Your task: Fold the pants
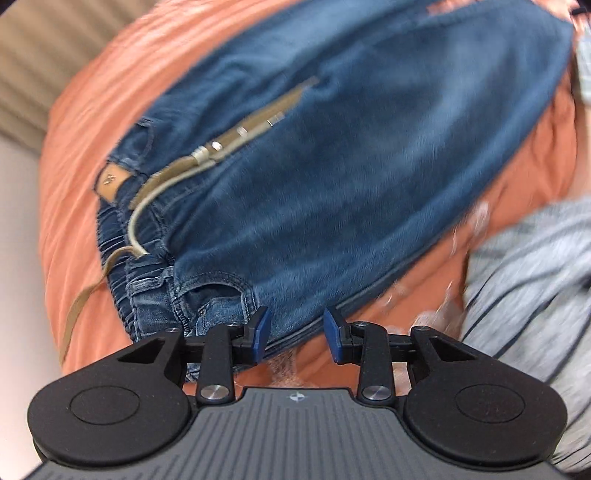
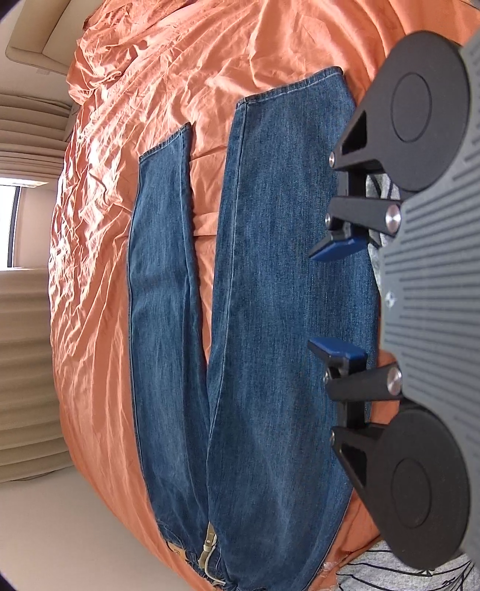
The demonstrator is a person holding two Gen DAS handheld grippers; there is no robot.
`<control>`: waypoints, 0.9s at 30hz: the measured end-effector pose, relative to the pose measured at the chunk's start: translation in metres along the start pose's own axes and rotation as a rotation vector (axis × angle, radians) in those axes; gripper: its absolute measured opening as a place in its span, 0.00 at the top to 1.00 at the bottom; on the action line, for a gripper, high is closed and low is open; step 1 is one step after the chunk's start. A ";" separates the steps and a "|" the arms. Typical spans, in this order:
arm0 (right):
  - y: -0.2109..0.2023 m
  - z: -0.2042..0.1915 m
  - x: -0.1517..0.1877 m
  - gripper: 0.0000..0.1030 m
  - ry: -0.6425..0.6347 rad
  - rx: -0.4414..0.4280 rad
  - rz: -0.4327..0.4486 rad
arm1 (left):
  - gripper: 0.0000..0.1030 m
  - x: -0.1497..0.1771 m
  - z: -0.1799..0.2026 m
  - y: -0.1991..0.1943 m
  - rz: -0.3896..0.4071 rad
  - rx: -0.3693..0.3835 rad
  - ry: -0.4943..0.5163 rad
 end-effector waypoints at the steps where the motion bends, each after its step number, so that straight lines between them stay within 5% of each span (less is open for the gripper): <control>1: 0.001 0.001 -0.002 0.58 0.004 0.004 -0.007 | 0.57 0.001 0.004 0.006 -0.011 0.005 0.052; 4: 0.001 0.006 -0.010 0.58 0.012 0.013 -0.018 | 0.42 0.001 0.016 0.014 -0.023 0.043 0.205; 8: -0.009 0.019 -0.029 0.58 0.029 0.011 -0.042 | 0.44 -0.007 0.030 0.025 -0.059 0.046 0.316; 10: -0.018 0.025 -0.041 0.58 0.016 0.015 -0.062 | 0.75 -0.011 0.032 0.026 -0.081 0.047 0.319; 13: -0.037 0.031 -0.060 0.58 -0.046 0.030 -0.087 | 0.91 -0.017 0.026 0.018 -0.050 0.046 0.226; 20: -0.056 0.050 -0.083 0.60 -0.304 0.077 -0.184 | 0.94 -0.036 -0.010 -0.030 0.107 -0.007 -0.086; 27: -0.031 0.082 -0.051 0.70 -0.476 0.035 -0.225 | 0.95 -0.074 -0.046 -0.052 0.214 -0.048 -0.373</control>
Point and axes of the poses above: each gripper's, at about its wrist camera, not at the fingertips, and y roughly the way its jaws point, z to its right, x to its underside, the point moved 1 cm from there along y, roughly the way its jaws point, and after that the axes turned 2 degrees about -x, right-handed, at the moved point
